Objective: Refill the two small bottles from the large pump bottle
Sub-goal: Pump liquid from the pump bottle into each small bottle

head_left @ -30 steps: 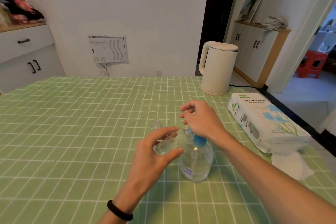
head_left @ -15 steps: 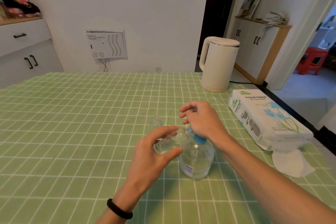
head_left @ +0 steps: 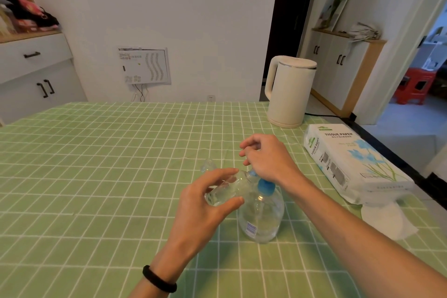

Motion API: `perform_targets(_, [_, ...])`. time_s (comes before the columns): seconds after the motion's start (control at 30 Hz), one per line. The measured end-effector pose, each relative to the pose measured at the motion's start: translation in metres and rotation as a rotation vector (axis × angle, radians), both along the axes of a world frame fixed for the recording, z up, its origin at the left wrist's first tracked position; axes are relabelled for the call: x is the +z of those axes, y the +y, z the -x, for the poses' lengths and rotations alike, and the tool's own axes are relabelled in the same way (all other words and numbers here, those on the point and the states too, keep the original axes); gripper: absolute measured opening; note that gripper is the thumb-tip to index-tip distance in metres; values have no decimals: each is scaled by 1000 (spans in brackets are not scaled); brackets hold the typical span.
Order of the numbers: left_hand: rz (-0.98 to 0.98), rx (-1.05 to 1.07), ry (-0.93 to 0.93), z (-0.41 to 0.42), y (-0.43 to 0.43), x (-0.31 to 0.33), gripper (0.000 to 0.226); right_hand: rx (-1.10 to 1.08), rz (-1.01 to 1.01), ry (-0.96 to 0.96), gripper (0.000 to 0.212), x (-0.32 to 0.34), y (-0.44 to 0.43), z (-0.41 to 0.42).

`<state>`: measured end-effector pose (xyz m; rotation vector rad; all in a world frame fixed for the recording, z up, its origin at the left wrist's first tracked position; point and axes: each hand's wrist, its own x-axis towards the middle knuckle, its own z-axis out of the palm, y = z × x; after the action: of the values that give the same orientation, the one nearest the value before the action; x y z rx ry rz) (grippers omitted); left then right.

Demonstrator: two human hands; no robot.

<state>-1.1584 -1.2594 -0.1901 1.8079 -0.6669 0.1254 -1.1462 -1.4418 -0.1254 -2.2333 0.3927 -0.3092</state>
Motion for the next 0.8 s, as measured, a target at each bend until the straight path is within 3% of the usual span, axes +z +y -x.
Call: perform_targets(0.8, [29,3,-5,-2,-2,-3,49,-17,21,-5,19,1,3,3])
